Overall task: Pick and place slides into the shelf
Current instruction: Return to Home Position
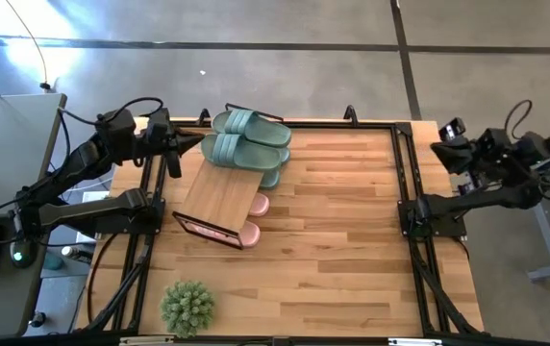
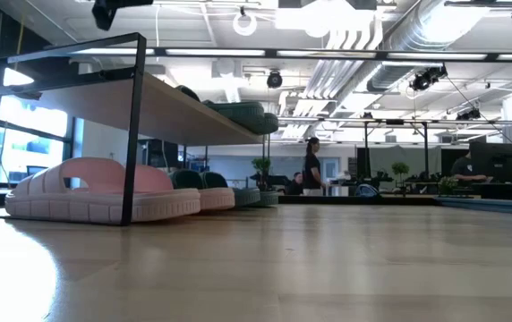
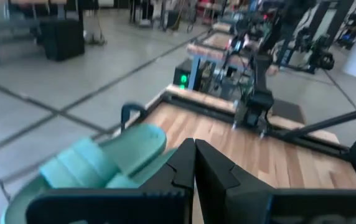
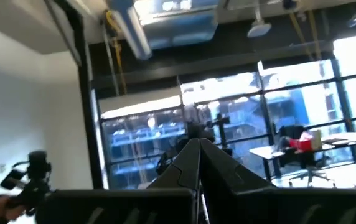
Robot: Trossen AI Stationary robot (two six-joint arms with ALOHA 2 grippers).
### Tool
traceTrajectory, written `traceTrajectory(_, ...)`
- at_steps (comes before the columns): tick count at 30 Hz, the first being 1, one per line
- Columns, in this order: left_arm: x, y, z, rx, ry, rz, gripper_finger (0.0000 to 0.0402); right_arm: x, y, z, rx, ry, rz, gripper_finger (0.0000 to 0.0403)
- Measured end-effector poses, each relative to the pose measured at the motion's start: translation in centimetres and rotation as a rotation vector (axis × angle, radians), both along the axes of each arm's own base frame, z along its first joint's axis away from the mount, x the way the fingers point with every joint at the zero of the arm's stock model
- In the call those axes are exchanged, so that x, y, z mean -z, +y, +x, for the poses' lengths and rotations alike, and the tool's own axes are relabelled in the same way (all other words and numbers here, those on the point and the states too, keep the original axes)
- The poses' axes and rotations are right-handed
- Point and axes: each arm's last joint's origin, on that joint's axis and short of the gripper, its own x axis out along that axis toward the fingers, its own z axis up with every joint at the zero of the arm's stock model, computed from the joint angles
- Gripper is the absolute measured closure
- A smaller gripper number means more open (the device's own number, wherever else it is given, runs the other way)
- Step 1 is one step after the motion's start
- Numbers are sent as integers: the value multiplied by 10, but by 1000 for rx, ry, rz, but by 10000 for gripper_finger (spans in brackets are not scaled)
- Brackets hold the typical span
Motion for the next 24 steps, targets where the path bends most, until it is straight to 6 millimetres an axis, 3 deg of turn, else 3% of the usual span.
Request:
traceTrajectory(13, -20, 0, 2, 48, -146, 178, 401, 27, -6, -41, 59, -170, -1, 403)
traceTrajectory(19, -21, 0, 2, 53, -150, 180, 401, 32, -4, -31, 30, -208, -15, 403)
traceTrajectory(24, -21, 0, 2, 56, -150, 180, 401, 53, 0, -6, -18, -227, 34, 403)
